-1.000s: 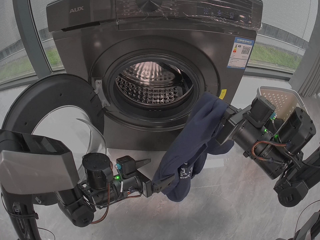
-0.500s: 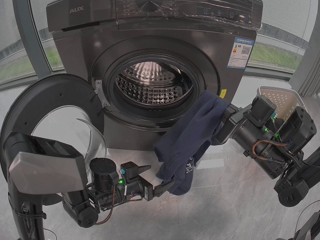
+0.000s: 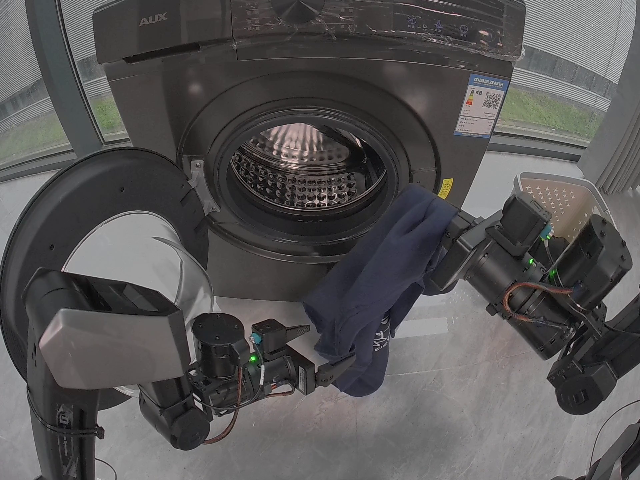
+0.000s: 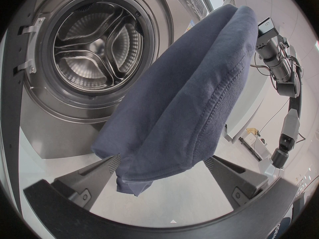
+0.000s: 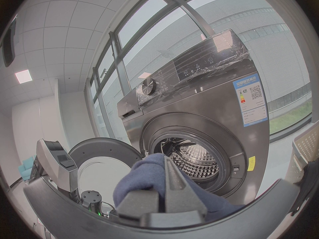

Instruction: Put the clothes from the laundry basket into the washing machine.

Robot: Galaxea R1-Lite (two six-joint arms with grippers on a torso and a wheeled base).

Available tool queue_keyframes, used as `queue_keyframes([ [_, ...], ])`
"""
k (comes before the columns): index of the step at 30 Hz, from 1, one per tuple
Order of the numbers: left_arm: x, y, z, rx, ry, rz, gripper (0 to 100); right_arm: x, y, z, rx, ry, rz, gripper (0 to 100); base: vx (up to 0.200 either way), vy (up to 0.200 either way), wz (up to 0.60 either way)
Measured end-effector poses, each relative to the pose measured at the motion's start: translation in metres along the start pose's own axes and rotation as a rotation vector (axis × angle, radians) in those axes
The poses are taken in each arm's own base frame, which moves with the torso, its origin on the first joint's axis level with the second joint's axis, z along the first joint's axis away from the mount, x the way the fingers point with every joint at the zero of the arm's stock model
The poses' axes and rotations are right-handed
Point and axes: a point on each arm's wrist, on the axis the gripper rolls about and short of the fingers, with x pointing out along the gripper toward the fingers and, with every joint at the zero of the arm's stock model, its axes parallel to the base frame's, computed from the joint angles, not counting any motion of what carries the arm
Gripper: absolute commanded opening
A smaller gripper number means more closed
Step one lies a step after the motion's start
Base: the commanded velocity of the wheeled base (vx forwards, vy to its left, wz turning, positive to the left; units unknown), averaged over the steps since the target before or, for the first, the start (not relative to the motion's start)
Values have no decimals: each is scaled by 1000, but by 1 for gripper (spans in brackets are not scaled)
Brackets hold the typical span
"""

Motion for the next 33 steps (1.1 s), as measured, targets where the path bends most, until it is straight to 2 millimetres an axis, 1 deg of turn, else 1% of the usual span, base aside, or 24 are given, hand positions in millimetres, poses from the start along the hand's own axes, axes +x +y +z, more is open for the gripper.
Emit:
queue_keyframes([
  [7, 8, -1, 2, 8, -20, -9, 100, 0, 0, -1, 1, 1, -1, 0, 0, 0, 0],
  [11, 13, 1, 1, 9, -32, 26, 100, 0, 0, -1, 3, 1, -1, 0, 0, 0, 0],
  [12, 13, 1, 2, 10, -36, 30, 0, 0, 0, -1, 4, 2, -1, 0, 0, 0, 0],
  [18, 15, 4, 2, 10, -44, 41, 0, 0, -1, -1, 4, 2, -3, 0, 0, 0, 0],
  [22, 12, 4, 5, 10, -47, 56, 0, 0, -2, -1, 2, 4, -8, 0, 0, 0, 0],
  [30, -7, 0, 28, 7, -96, 73, 0, 0, -2, -1, 4, 4, -7, 0, 0, 0, 0],
  [33, -11, -1, 32, 8, -106, 72, 0, 1, -1, -1, 5, 3, -5, 0, 0, 0, 0],
])
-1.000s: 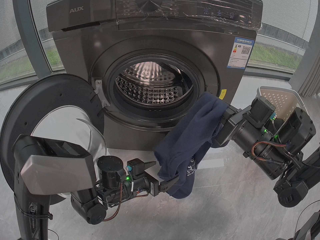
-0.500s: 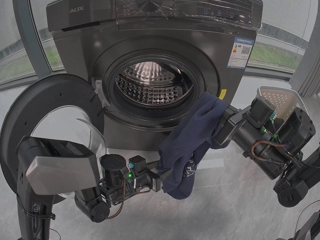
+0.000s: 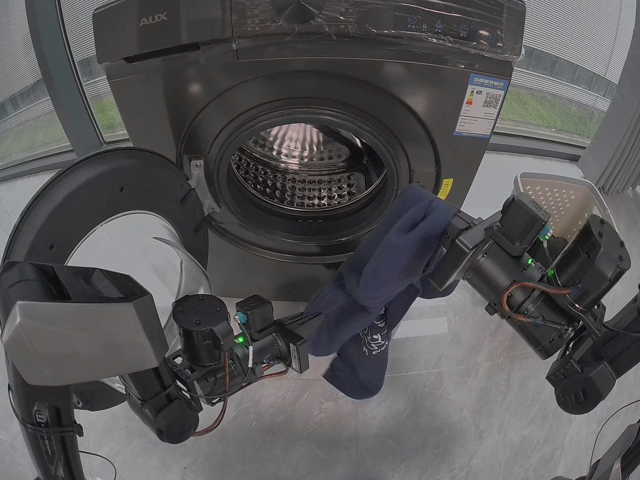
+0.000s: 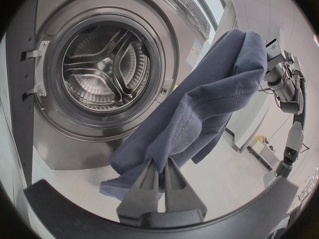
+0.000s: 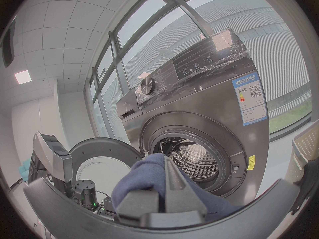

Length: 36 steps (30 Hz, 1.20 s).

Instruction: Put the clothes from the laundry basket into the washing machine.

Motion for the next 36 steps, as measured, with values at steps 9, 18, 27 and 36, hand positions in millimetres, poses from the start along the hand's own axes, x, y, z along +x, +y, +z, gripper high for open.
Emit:
queue_keyframes([
  [9, -2, 1, -11, 0, 42, -3, 100, 0, 0, -1, 1, 2, 2, 0, 0, 0, 0],
  [18, 11, 5, -24, 3, 59, 1, 100, 0, 1, -1, 1, 4, 4, 0, 0, 0, 0],
  [27, 23, 5, -30, 6, 51, -6, 100, 0, 2, -4, 2, 12, 6, 0, 0, 0, 0],
  [36, 32, 7, -32, 14, 35, 0, 0, 0, 3, -6, 12, 20, 10, 0, 0, 0, 0],
])
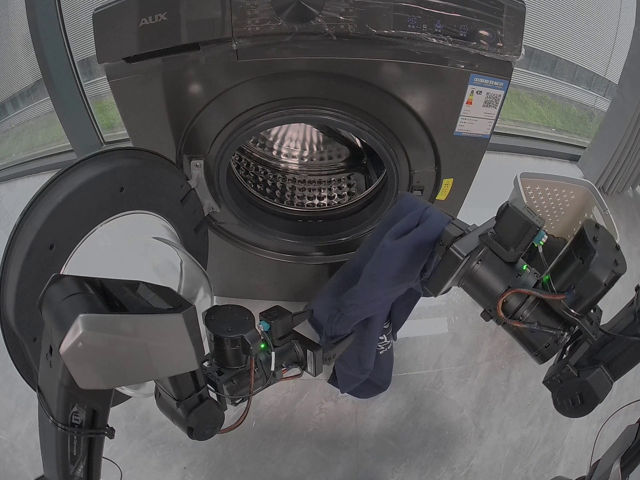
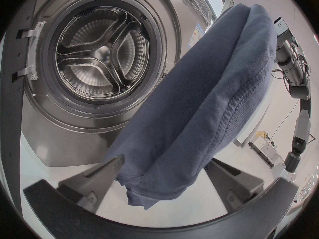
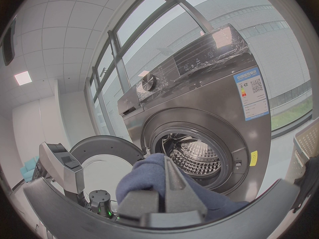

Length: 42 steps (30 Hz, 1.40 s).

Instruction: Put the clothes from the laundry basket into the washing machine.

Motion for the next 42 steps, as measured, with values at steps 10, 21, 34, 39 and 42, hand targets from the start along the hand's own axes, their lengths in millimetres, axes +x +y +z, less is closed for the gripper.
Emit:
queue_keyframes([
  [10, 1, 6, 3, 0, -13, 15, 0, 0, 0, -2, 0, 5, -2, 0, 0, 0, 0],
  [21, -34, 20, 57, 16, -138, 75, 0, 0, -2, -1, -2, 3, -8, 0, 0, 0, 0],
  [34, -102, 20, 127, 53, -335, 128, 0, 5, -7, -2, 21, -10, -50, 0, 0, 0, 0],
  [39, -113, 18, 151, 75, -427, 133, 0, 5, -12, -3, 17, -4, -67, 0, 0, 0, 0],
  [42, -115, 17, 160, 83, -461, 135, 0, 4, -19, -6, 9, 5, -92, 0, 0, 0, 0],
])
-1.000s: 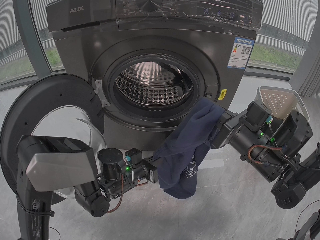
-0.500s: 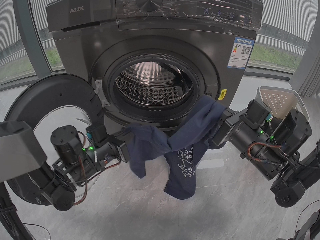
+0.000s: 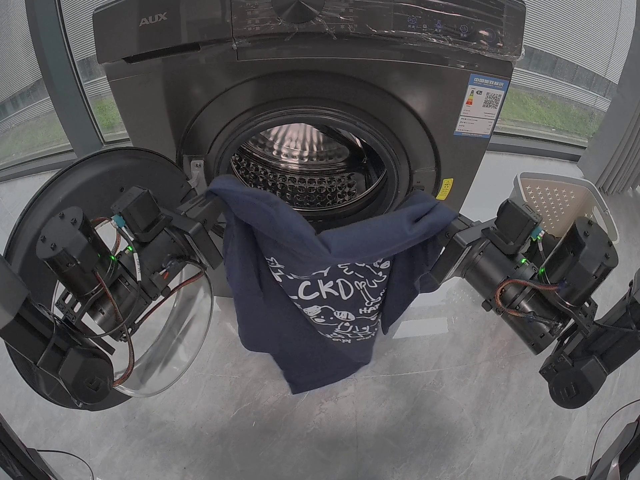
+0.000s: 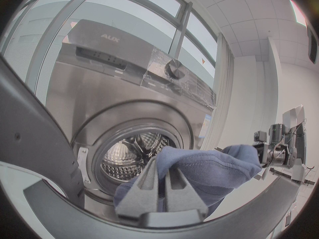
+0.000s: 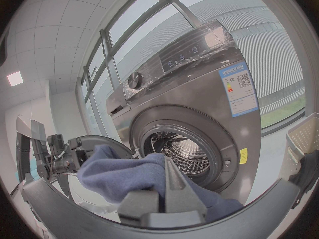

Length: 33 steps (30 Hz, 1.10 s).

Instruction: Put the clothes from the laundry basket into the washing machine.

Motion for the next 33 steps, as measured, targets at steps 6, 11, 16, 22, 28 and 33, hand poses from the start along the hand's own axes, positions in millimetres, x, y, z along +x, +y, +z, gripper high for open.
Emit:
queue_keyframes([
  [6, 3, 1, 14, 10, -55, 2, 0, -2, -17, -5, -18, 23, -54, 0, 0, 0, 0],
  [11, 2, 1, 20, 14, -74, 2, 0, -4, -22, -9, -23, 42, -72, 0, 0, 0, 0],
  [16, 2, 0, 22, 15, -80, 1, 0, -4, -23, -10, -24, 45, -72, 0, 0, 0, 0],
  [22, 1, -1, 21, 13, -77, -2, 0, -3, -23, -9, -24, 42, -71, 0, 0, 0, 0],
  [28, 1, -3, 21, 11, -75, -7, 0, -2, -23, -8, -24, 37, -72, 0, 0, 0, 0],
  [33, 0, -11, 16, -9, -58, -33, 0, -3, -22, -8, -23, 35, -69, 0, 0, 0, 0],
])
